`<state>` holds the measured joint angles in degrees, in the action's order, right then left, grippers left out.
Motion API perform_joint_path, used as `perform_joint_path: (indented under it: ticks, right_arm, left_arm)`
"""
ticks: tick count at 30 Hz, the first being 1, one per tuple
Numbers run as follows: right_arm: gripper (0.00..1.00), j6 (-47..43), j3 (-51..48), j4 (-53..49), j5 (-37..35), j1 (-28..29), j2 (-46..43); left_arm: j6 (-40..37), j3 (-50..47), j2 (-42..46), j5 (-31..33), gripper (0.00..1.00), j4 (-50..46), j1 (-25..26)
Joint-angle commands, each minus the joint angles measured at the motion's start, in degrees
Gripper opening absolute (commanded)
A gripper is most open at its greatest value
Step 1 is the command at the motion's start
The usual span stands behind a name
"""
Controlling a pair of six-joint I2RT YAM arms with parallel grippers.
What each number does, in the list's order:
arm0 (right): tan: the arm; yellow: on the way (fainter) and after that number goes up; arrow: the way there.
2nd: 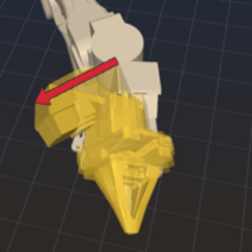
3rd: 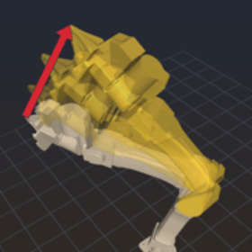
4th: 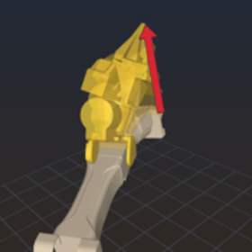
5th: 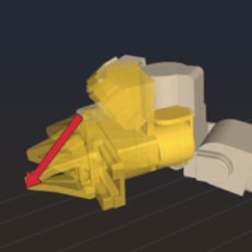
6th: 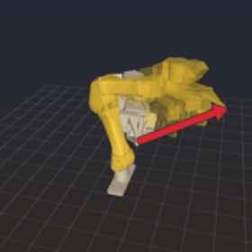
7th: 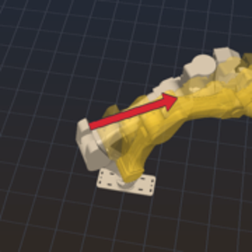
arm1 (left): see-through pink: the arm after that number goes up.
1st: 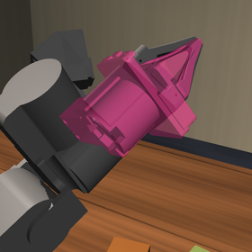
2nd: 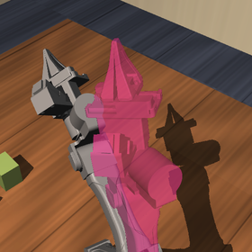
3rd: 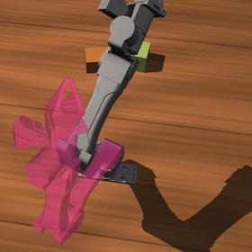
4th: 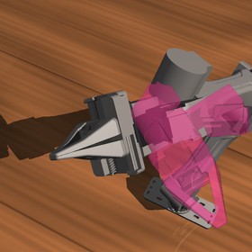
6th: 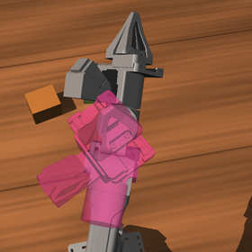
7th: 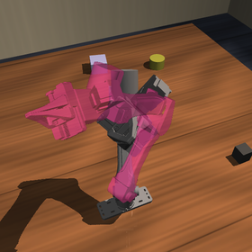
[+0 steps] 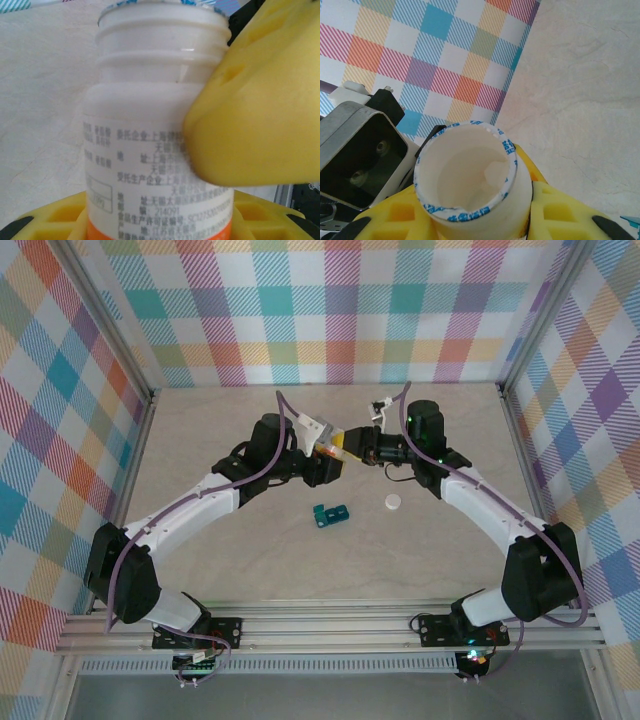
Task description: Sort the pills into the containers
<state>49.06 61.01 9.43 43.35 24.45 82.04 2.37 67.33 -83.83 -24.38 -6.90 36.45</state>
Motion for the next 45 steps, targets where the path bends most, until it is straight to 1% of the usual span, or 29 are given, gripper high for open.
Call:
perform_joint_path:
  ticks: [1,3,7,9,17,21,23,25,28,45]
  right_arm:
    - [0.18,2.98,-0.58,5.68,-1.69,0.56,-1.0]
    - [0.17,2.97,-0.86,5.59,-2.42,0.6,-1.35]
    - [0.18,2.36,-1.33,4.64,-4.35,0.6,-2.07]
    - [0.18,2.22,-1.37,4.33,-4.92,0.6,-2.15]
    - [0.18,2.07,-1.34,3.74,-6.42,0.6,-2.06]
    - [0.18,2.19,-1.42,3.97,-6.24,0.55,-2.14]
    - [0.18,2.27,-1.5,4.02,-6.07,0.53,-2.16]
    - [0.18,2.27,-1.56,4.01,-5.84,0.55,-2.32]
    - [0.18,2.35,-1.43,4.25,-5.07,0.52,-2.32]
    - [0.18,1.87,-1.25,5.14,-1.43,0.6,-1.62]
  left_arm:
    - [-1.43,-0.53,2.2,-0.99,0.19,1.78,1.17]
    - [-1.01,-1.24,2.82,-0.35,0.3,2.72,1.13]
    - [0.41,-3.35,4.59,0.89,0.44,5.44,0.67]
    - [1.43,-4.28,5.42,0.74,0.48,6.64,0.17]
    - [3.22,-5.53,6.92,-0.62,0.61,8.18,-0.85]
    - [3.71,-5.72,7.01,-0.93,0.62,8.68,-1.03]
    - [3.87,-5.72,6.72,-1.26,0.59,8.91,-1.19]
    - [4.12,-5.73,6.45,-1.53,0.55,9.2,-1.29]
    - [4.29,-5.63,5.97,-1.72,0.52,9.4,-1.38]
    - [4.8,-3.28,2.25,-3.64,0.55,10.03,-1.47]
